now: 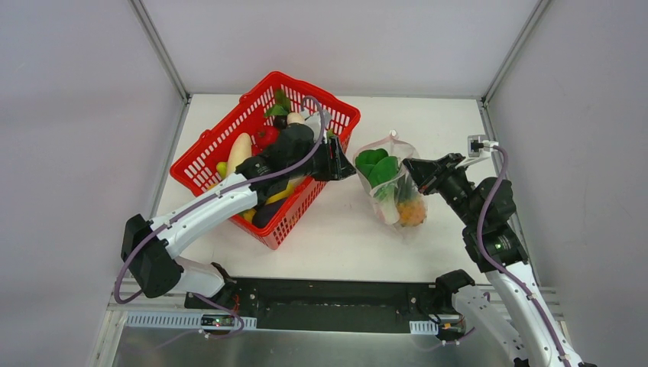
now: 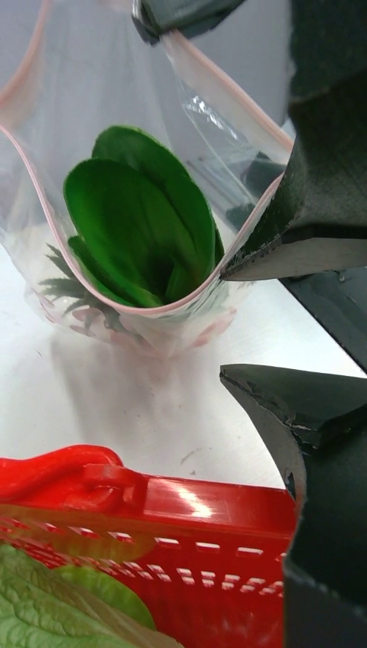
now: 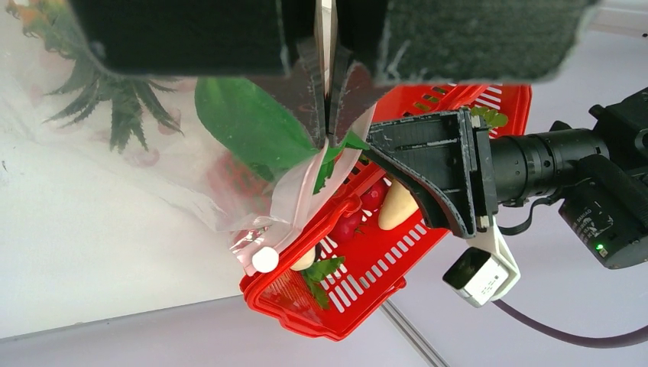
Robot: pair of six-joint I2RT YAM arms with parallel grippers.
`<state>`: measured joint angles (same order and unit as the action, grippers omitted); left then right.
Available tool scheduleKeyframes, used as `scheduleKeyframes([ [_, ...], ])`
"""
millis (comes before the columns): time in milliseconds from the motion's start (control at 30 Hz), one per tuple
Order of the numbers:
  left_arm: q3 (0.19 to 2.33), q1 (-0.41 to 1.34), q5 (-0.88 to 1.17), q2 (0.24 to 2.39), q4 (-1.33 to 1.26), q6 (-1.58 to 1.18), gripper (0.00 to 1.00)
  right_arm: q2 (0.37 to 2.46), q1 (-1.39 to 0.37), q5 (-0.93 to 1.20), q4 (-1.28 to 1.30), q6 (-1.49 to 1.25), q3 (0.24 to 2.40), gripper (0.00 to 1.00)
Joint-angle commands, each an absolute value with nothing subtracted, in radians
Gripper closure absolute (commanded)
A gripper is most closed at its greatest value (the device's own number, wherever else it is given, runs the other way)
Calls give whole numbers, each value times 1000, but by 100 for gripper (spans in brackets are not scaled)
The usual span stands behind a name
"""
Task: Place the food in the zip-top bag and seal the zipper
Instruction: Adjust the zipper food storage bag at the center of the board.
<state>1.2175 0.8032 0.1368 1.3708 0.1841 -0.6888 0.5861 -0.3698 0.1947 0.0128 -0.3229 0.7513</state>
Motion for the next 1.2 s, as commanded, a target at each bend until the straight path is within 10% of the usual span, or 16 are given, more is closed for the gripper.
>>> scheduleKeyframes([
  [0, 1190, 773, 186, 1324, 21, -776, 56, 571, -369, 209, -43, -307, 772, 100],
  [533, 1167, 761, 182, 1363, -5, -793, 83, 574, -368, 216, -31, -300, 783, 100],
  [867, 1201, 765, 259, 1370, 52, -690, 77, 592, -370, 228, -32, -313, 782, 100],
  [1167, 1298, 781, 251, 1397, 171, -619, 100, 592, -370, 232, -36, -317, 784, 100],
])
